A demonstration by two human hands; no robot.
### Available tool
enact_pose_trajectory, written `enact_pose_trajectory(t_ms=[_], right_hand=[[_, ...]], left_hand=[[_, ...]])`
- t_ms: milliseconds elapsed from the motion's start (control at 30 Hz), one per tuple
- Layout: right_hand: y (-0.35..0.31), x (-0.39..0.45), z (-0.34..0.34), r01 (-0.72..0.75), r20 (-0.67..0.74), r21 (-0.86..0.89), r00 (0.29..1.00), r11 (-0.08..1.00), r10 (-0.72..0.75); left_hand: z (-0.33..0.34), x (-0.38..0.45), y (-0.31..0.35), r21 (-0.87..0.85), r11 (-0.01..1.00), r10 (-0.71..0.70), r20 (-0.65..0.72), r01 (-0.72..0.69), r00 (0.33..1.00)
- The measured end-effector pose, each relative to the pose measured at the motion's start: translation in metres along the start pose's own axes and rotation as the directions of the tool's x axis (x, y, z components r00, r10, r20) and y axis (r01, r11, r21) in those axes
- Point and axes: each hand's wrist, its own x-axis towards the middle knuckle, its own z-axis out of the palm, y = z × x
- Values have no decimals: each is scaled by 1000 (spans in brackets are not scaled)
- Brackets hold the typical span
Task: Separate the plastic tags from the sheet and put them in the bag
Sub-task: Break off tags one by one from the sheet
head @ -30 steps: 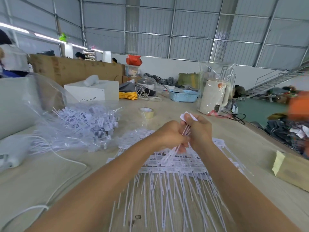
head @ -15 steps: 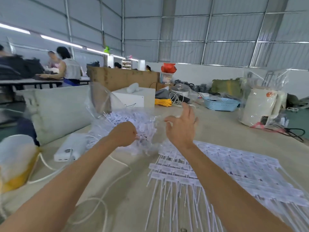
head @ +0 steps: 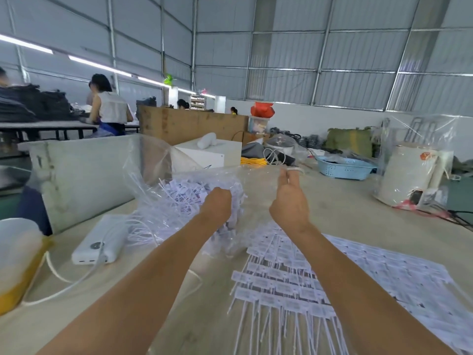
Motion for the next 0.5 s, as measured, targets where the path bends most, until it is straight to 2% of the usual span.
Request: enact_pose_trajectory(t_ms=[100,300,400,500], right_hand=[[2,-1,-1,18,-14,43,1000,999,-18],[6,-4,-1,41,9,77,999,996,-42],[11,-6,-1,34,61,72,997,997,-39],[18,-10,-4,55,113,89,991,995,-65]], left_hand=[[18,3,12,164,984,62,27,-65,998],[29,-8,26,368,921,79,144,-128,986],[9,-13,39,349,932,33,180,-95,983],[-16,-30,58,272,952,102,157,-142,982]])
